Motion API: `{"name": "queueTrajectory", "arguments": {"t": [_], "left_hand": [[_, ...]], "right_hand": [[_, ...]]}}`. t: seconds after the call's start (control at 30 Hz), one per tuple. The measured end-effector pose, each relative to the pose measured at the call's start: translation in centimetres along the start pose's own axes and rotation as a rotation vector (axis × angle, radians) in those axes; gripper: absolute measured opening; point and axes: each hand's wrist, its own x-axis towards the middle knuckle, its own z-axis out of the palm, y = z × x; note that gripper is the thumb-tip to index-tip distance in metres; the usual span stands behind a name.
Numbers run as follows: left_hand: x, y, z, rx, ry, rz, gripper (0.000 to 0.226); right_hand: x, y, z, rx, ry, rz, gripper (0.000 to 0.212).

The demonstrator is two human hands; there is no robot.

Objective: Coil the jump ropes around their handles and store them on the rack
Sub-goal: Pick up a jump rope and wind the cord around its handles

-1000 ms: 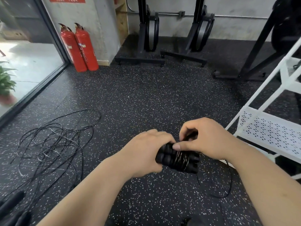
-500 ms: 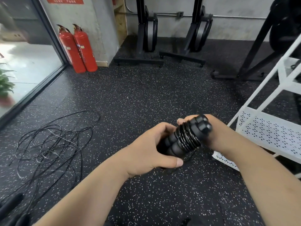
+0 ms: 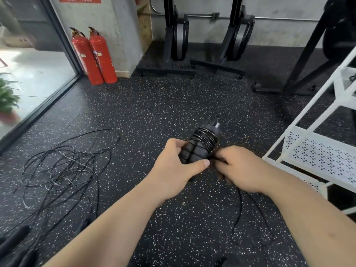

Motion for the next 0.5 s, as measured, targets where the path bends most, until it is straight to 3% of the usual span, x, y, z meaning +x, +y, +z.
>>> {"name": "queueTrajectory", "arguments": {"t": [0.13,0.27,0.5], "left_hand": [[0.3,-0.4,-0.5,0.191,0.15,-0.018,0.07],[0.6,-0.5,-1.7,0.386,0.247,-0.004,0.061],[0.7,-1.3,-1.5,0.744,0.092,0.168,0.058]], "right_hand": [[-0.2,-0.5,0.3,-0.081,-0.033,-0.014,0.041],[-0.3,-0.4,0.2,-0.126,-0.027,-0.057,0.023],[-0.5,-0.3,0.2,-0.202,0.098,-0.135,0.011]]}}
